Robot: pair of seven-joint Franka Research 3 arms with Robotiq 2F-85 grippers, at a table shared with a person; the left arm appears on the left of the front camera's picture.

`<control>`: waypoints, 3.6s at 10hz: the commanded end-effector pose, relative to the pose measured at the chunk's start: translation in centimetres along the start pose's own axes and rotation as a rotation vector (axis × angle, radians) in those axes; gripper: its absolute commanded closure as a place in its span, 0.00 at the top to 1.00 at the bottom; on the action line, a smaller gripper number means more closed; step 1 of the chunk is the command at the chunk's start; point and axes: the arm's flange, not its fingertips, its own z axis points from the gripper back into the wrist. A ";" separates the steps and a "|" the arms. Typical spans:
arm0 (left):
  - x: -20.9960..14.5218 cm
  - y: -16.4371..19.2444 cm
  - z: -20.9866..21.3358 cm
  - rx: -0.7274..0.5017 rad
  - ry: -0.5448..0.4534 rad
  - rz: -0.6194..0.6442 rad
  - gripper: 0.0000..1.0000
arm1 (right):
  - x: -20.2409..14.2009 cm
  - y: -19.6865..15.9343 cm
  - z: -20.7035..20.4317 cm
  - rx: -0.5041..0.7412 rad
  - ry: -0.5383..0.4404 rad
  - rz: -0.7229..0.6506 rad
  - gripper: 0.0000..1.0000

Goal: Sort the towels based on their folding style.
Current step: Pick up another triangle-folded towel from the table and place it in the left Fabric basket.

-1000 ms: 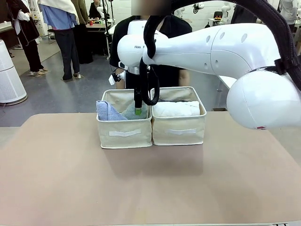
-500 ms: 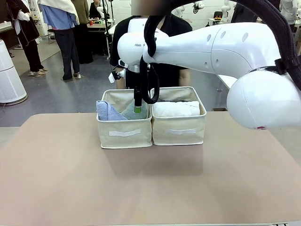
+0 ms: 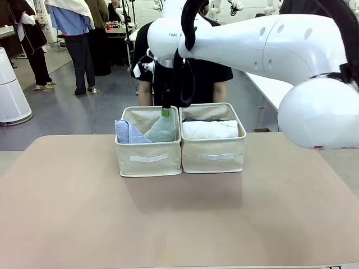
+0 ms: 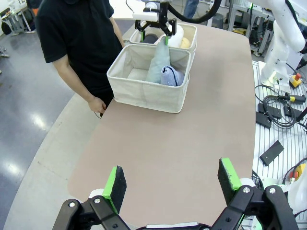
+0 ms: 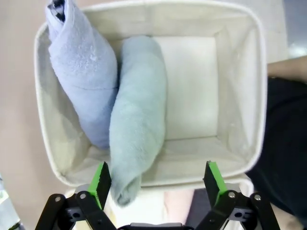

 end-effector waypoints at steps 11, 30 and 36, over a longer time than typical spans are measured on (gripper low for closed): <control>0.1 -0.1 0.1 -0.002 -0.003 -0.001 1.00 | -23.5 14.0 10.6 -0.156 -0.435 -0.359 1.00; 0.1 -0.1 0.1 -0.002 -0.003 -0.001 1.00 | -48.1 16.7 27.8 0.104 -0.894 -0.200 1.00; 0.1 -0.1 0.1 -0.002 -0.003 -0.001 1.00 | -60.0 18.2 23.3 0.019 -1.012 -0.240 1.00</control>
